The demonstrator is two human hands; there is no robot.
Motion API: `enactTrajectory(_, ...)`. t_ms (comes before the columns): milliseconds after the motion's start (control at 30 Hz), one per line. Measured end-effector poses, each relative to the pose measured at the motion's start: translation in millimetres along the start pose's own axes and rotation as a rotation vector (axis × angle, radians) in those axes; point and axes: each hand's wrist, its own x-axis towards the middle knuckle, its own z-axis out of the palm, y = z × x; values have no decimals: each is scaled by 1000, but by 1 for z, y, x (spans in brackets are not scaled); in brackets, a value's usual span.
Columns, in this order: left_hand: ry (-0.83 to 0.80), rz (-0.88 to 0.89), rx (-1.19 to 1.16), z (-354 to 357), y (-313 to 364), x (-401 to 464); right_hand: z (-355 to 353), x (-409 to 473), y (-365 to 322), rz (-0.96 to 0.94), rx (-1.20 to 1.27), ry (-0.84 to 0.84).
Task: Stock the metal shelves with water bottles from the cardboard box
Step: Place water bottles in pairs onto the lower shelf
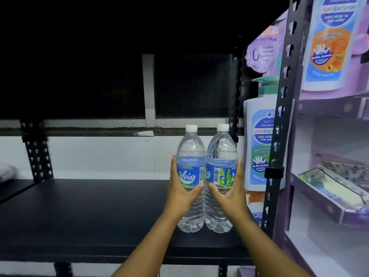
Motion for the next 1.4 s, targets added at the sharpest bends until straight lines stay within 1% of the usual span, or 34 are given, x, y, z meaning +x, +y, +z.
enactTrajectory(267, 16, 35, 3, 10, -31, 40, 27, 31, 22, -10, -31, 30)
enactTrajectory(333, 18, 29, 24, 12, -41, 54, 34, 42, 27, 9, -49, 34)
enactTrajectory(533, 28, 12, 99, 17, -70, 93, 57, 70, 47, -9, -87, 84)
enactTrajectory(733, 1, 21, 86, 21, -90, 121, 73, 90, 66, -18, -101, 104)
enactTrajectory(900, -12, 48, 91, 23, -96, 135, 80, 101, 73, -29, -109, 117)
enactTrajectory(1233, -56, 50, 163, 25, -100, 148, 85, 116, 85, -31, -93, 70)
enactTrajectory(1400, -62, 49, 143, 23, -102, 146, 89, 112, 86, -8, -68, 100)
